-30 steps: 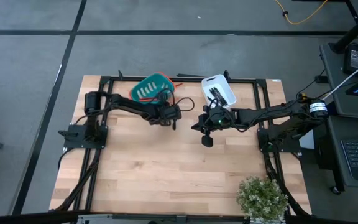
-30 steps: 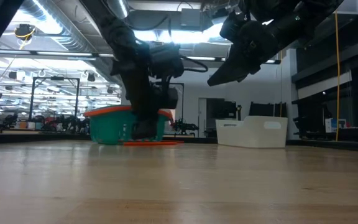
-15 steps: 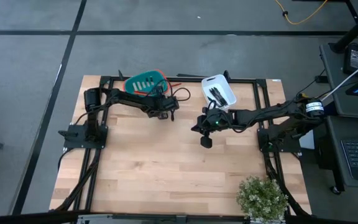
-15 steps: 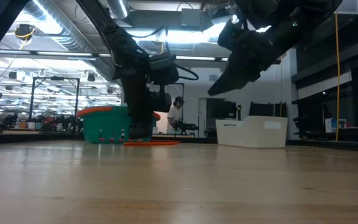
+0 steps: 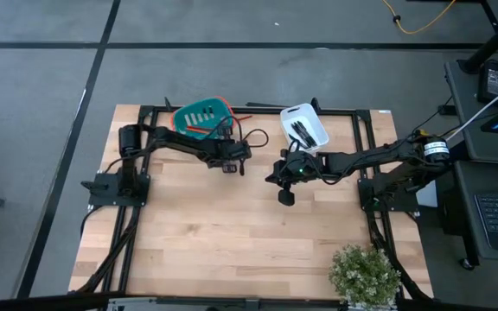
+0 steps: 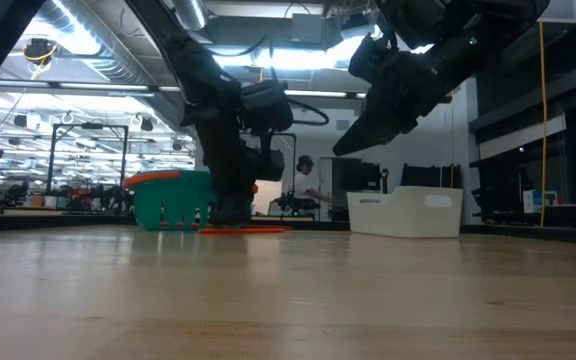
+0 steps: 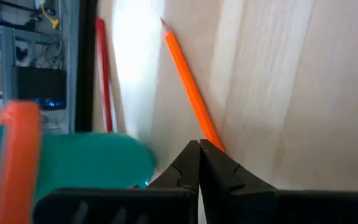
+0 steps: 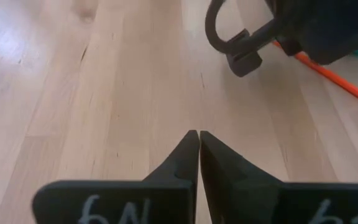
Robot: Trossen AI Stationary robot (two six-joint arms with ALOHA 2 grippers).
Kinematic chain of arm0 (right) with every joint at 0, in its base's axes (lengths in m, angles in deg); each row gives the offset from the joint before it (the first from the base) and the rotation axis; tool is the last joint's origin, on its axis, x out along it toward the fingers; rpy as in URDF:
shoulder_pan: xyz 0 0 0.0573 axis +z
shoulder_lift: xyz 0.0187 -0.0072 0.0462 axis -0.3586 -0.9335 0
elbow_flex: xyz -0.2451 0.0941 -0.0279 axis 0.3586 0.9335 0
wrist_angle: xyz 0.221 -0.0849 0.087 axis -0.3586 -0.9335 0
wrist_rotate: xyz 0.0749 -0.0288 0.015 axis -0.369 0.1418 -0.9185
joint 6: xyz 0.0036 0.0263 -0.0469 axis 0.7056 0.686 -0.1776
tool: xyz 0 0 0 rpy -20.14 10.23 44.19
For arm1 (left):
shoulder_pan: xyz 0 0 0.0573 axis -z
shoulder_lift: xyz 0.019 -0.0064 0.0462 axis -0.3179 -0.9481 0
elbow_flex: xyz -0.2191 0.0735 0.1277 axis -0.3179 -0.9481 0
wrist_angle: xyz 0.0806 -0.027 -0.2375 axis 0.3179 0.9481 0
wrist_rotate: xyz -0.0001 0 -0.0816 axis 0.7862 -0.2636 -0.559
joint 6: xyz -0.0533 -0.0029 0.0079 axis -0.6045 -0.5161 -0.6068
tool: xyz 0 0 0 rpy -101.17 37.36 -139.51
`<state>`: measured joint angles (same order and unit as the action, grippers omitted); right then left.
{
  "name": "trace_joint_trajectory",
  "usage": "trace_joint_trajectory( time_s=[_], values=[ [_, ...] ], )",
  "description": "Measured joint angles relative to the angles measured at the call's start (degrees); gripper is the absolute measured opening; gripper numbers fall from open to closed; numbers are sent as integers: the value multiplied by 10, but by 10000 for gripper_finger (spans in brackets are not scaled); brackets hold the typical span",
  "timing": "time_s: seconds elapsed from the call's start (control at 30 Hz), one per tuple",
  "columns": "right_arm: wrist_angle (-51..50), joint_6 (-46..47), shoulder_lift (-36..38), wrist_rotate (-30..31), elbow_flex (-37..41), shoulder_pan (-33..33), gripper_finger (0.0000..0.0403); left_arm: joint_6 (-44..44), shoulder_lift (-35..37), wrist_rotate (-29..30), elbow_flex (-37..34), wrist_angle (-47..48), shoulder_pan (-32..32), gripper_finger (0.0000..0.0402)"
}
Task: Sort pens & pencils
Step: Put the orange pencil into the blue bin
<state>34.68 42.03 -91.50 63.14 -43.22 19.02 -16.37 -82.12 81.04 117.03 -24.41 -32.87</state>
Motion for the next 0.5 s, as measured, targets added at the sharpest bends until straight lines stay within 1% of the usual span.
trace_joint_trajectory(
  time_s=[0.07, 0.3, 0.37, 0.5],
  values=[
    [0, 0, 0, 0, 0, 0, 18, 0, -5, 5, -1, 5, -2, 0],
    [5, 1, 0, 0, 0, 5, 18, 8, -35, 5, 3, -21, -11, 0],
    [8, 0, 0, 0, 0, 9, 18, 11, -41, -3, 3, -23, -13, 0],
    [10, -10, 0, -1, 0, 11, 18, 11, -42, -41, 1, -25, -10, 0]
  ],
)
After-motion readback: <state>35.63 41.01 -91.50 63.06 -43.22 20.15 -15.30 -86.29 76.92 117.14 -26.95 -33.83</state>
